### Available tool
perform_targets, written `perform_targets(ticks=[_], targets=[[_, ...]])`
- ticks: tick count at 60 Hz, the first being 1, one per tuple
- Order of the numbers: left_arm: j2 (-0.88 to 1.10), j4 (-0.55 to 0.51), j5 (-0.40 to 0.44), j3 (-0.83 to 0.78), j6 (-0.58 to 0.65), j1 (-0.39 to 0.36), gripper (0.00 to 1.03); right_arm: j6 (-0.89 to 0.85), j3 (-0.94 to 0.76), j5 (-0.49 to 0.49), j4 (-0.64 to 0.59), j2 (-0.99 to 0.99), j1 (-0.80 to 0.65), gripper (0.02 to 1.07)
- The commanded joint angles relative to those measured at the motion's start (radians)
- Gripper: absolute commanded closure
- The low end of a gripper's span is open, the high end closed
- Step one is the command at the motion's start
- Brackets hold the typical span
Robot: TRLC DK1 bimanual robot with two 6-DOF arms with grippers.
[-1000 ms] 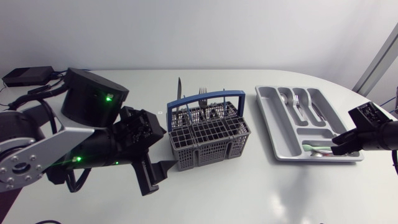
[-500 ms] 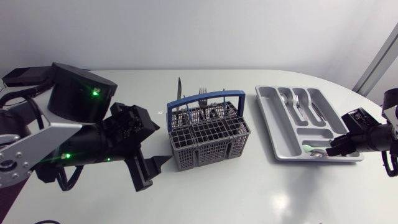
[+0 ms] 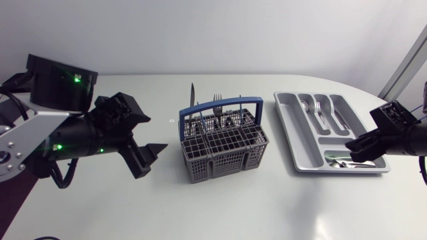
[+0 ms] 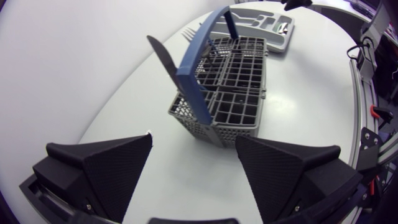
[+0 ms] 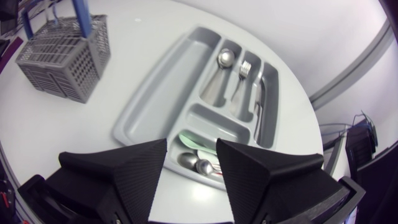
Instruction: Unload the cutlery basket into the drawer organizer.
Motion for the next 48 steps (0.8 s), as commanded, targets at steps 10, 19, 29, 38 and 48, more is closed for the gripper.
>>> perform_targets(ticks=[10, 19, 29, 38, 48], targets=[[0.142, 0.086, 0.082, 0.117, -0.037, 0.151, 0.11, 0.12, -0.063, -0.022, -0.071, -0.192, 0.325, 0.38], [0.253, 0.097, 0.155, 0.195, -0.064, 0.214, 0.11, 0.206, -0.062, -0.022, -0.074, -0.203, 0.5, 0.39], [0.35, 0.097, 0.243, 0.252, -0.078, 0.254, 0.12, 0.249, -0.048, -0.051, -0.074, -0.148, 0.606, 0.4], [0.428, 0.095, 0.289, 0.306, -0.077, 0.275, 0.29, 0.266, -0.04, -0.11, -0.042, -0.065, 0.624, 0.74], [0.518, 0.098, 0.318, 0.367, -0.074, 0.285, 0.7, 0.284, -0.025, -0.122, 0.001, 0.036, 0.66, 1.01]])
